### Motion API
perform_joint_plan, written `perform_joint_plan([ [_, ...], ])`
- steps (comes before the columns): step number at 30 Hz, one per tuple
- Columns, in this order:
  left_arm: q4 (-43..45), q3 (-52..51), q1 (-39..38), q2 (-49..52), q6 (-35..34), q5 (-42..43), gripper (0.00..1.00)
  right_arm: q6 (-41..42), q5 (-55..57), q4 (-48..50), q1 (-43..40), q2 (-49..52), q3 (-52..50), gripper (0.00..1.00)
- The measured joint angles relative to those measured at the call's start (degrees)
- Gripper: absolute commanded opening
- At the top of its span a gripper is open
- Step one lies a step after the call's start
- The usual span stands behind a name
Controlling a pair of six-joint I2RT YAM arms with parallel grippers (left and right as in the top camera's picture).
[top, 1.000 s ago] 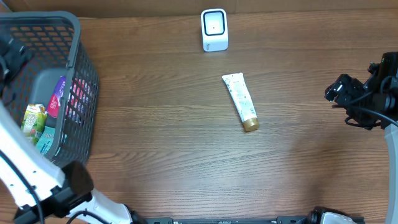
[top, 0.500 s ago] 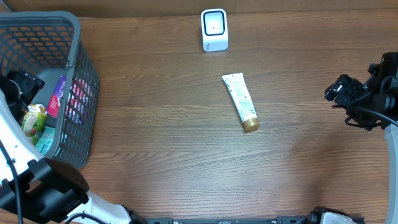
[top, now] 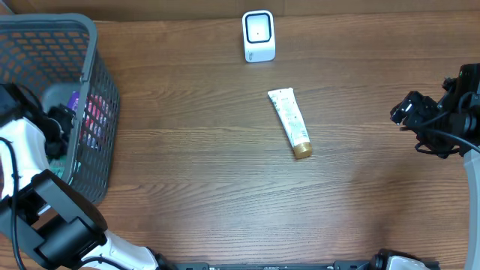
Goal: Scan the item barcode
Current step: 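Reach into the basket and grasp the pink-purple pouch with left gripper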
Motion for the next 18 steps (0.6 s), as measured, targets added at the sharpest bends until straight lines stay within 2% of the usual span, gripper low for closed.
perform_joint_plan([
  [5, 6.8, -6.5, 0.0, 0.0, 0.0, 0.7, 0.68, 0.0, 0.0, -0.2, 0.0, 0.0, 0.0, 0.9],
  [8, 10.0, -8.4, 0.0, -0.1, 0.0, 1.2, 0.58, 0.0, 0.0, -0.3, 0.0, 0.0, 0.0, 0.9],
  [9, 10.8, -8.9, 0.0, -0.2, 0.0, 1.4, 0.52, 0.0, 0.0, -0.2, 0.0, 0.0, 0.0, 0.9],
  [11, 11.5, -9.3, -0.3, -0.4, -0.1, 1.5, 0.26, 0.0, 0.0, -0.2, 0.0, 0.0, 0.0, 0.9],
  [13, 11.8, -9.3, -0.5, -0.6, -0.1, 1.5, 0.06, 0.0, 0.0, -0.3, 0.0, 0.0, 0.0, 0.9],
  [18, 11.7, -9.3, -0.7, -1.2, 0.0, 0.9, 0.04, 0.0, 0.0, -0.4, 0.0, 0.0, 0.0, 0.9],
])
